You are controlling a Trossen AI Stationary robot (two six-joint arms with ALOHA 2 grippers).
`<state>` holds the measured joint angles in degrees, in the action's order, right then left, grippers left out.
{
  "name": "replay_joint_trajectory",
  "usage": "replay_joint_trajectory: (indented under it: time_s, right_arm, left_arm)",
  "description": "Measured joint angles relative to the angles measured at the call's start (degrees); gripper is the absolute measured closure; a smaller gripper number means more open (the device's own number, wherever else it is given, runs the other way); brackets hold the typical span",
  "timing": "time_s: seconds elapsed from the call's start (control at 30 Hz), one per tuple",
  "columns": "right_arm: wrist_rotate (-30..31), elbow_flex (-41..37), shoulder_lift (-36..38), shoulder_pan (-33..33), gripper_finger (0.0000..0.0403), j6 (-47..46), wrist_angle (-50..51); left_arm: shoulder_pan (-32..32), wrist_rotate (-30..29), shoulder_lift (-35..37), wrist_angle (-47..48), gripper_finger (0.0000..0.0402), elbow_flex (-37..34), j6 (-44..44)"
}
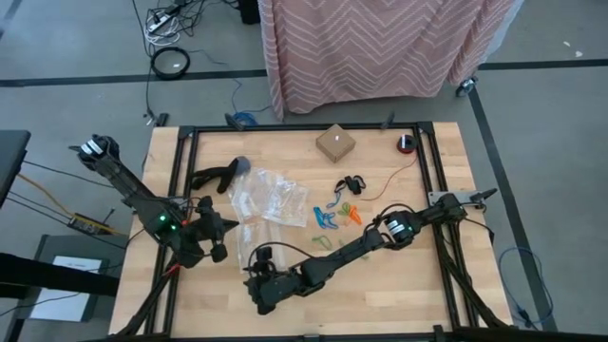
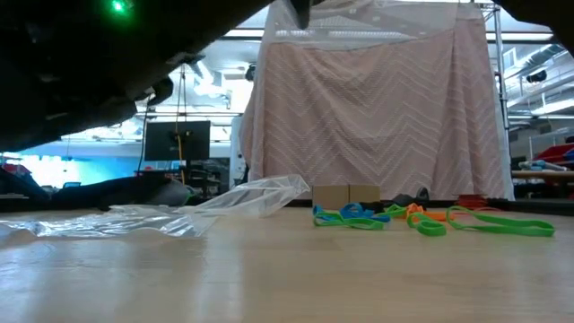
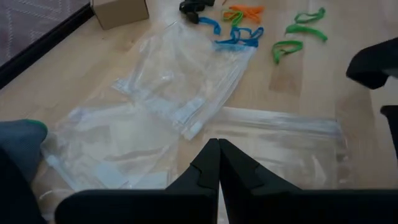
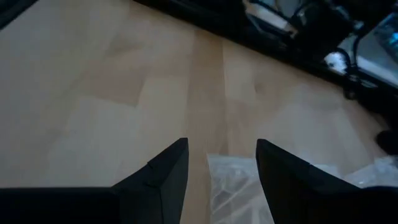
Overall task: Sort rubber bands
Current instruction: Open the transparent zip bag
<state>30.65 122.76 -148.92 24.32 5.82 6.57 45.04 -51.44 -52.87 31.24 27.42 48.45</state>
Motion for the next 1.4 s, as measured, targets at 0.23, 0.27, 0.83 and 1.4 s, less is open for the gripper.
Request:
replay_joint_trajectory:
  time_s: [0.23, 0.27, 0.83, 1.4]
  right_arm:
    - [-0.4, -0.1, 0.0, -0.8, 0.0228, -1.8, 9.0]
    - [-0.4, -0.1, 0.0, -1.0, 0.0228, -2.1, 9.9]
    - [-1.2, 5.3, 0.2, -4.4, 0.0293, -14.4, 34.7]
    - [7.0, 5.3, 3.2, -1.9, 0.0312, -22.1, 55.3]
  left_arm:
    - [0.0, 0.0, 0.0, 0.0, 0.0387, 0.0, -0.1]
    - [0.0, 0.0, -0.1, 0.0, 0.0387, 0.0, -0.1]
    - [0.0, 0.0, -0.1, 0.1, 0.0387, 0.0, -0.4]
    - [0.0, -0.5, -0.1, -3.2, 0.0387, -0.1, -3.7]
